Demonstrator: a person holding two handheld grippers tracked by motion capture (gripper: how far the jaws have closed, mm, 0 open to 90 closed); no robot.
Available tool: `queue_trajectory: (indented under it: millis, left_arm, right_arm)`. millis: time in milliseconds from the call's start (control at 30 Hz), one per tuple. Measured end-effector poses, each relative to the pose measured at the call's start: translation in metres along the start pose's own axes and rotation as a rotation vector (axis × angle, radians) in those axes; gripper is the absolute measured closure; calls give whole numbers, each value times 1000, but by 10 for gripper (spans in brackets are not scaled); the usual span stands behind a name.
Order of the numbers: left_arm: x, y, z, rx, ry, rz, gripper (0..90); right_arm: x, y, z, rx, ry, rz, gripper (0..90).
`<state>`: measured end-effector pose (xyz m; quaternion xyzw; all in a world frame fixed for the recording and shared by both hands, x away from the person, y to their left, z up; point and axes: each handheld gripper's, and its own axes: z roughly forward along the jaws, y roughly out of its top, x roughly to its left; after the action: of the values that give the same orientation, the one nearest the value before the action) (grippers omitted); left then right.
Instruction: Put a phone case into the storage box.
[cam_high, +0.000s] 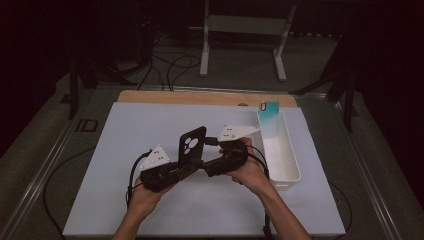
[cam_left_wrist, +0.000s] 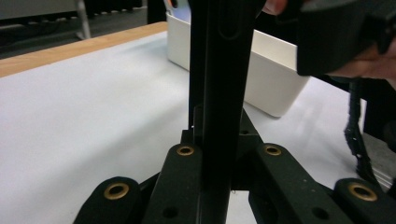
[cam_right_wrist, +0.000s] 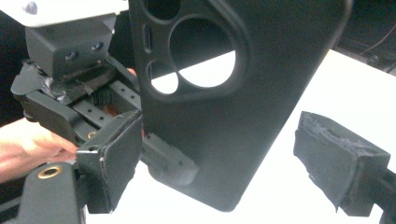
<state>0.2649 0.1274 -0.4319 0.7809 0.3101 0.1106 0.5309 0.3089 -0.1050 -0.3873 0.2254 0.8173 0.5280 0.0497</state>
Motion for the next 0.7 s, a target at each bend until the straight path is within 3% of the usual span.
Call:
queue_trajectory:
  millis: [333,533,700]
  left_arm:
    - [0,-1,0,9,53,5,854]
    - [2,-2,1,9,77,-2,854]
    - [2,-3,2,14,81,-4,854]
  right_arm:
    - [2,-1,1,9,-39,32,135]
    - [3,3,0,-25,-62,72,120]
    - [4,10,-1,-87,-81,124,113]
